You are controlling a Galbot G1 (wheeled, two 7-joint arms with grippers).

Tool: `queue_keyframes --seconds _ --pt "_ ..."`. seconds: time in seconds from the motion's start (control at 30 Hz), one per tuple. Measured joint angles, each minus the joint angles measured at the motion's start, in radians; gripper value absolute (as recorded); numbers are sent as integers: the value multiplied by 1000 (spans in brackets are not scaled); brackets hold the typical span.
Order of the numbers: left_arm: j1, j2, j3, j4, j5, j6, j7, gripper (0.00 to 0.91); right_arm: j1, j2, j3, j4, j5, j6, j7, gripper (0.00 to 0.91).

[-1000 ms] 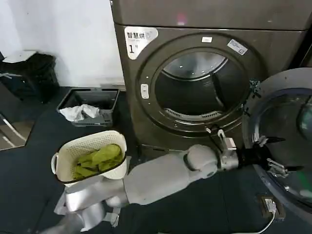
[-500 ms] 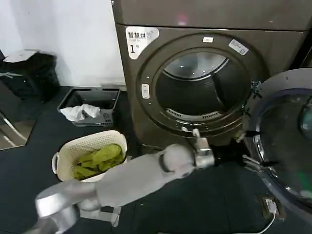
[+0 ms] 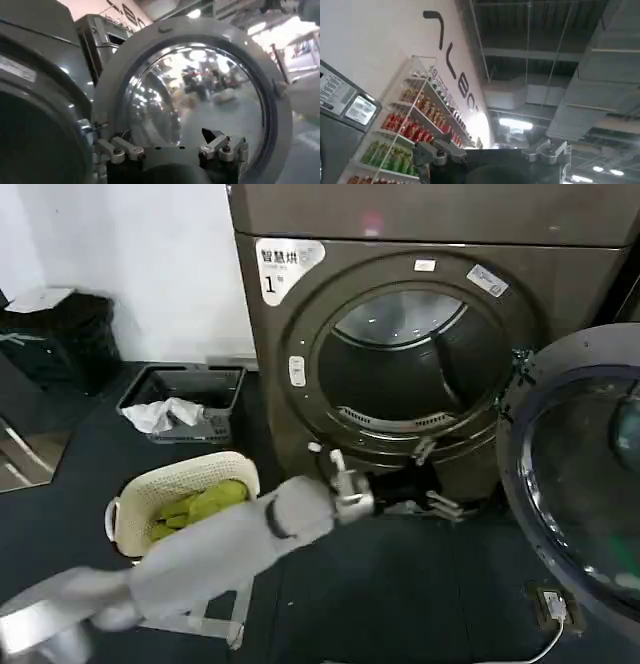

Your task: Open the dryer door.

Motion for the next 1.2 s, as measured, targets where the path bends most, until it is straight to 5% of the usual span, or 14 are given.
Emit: queue_keyframes --seconds 0.8,1.2 --pt "249 390 -238 -146 83 19 21 907 -15 -12 4 -9 2 0 -7 907" --pt "306 660 -295 -88 148 -121 122 907 -5 -19 7 -16 -12 12 -8 907"
